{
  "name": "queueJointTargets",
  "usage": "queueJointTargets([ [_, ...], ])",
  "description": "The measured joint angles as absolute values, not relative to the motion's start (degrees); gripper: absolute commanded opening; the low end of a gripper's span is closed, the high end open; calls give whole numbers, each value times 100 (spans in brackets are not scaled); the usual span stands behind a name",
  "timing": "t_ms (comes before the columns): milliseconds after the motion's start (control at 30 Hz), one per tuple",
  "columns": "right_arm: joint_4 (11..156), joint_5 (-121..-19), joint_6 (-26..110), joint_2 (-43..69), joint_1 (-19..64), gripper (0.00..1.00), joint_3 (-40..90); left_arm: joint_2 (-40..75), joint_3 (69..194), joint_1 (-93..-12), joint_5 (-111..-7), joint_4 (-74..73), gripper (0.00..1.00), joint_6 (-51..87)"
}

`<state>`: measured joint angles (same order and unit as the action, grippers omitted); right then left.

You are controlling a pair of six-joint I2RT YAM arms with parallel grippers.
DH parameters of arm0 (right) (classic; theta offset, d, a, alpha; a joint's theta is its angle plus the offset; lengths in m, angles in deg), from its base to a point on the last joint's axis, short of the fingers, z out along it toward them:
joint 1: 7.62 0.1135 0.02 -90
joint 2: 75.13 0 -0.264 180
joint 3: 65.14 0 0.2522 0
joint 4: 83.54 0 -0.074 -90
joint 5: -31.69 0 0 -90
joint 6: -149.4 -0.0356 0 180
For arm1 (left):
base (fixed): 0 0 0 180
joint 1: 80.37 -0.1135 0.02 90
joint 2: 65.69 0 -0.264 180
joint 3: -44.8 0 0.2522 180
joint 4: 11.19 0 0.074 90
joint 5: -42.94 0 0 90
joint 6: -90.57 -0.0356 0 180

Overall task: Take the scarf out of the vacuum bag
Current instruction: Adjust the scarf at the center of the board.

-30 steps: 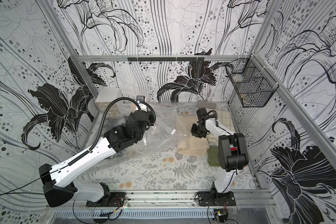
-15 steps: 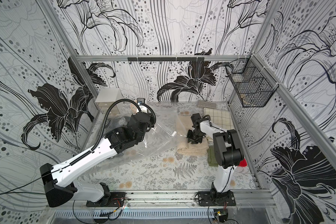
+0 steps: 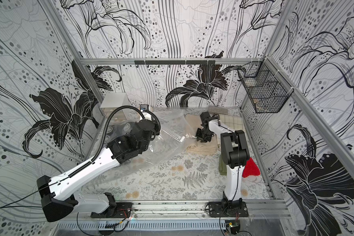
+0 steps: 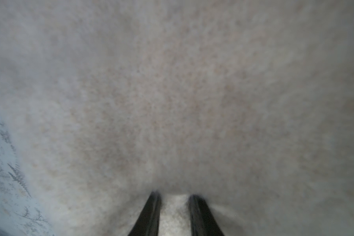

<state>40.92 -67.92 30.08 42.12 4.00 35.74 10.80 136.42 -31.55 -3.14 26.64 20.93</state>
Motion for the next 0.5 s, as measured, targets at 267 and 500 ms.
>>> queueJointTargets([
  [267,4092,-6803,3036,4203,229,27,3602,1062,13625,-3155,-314,2664,0,2113],
  [500,4527,-7446,3183,3347,203,28,3342,1152,13625,-3155,-402,2658,0,2159],
])
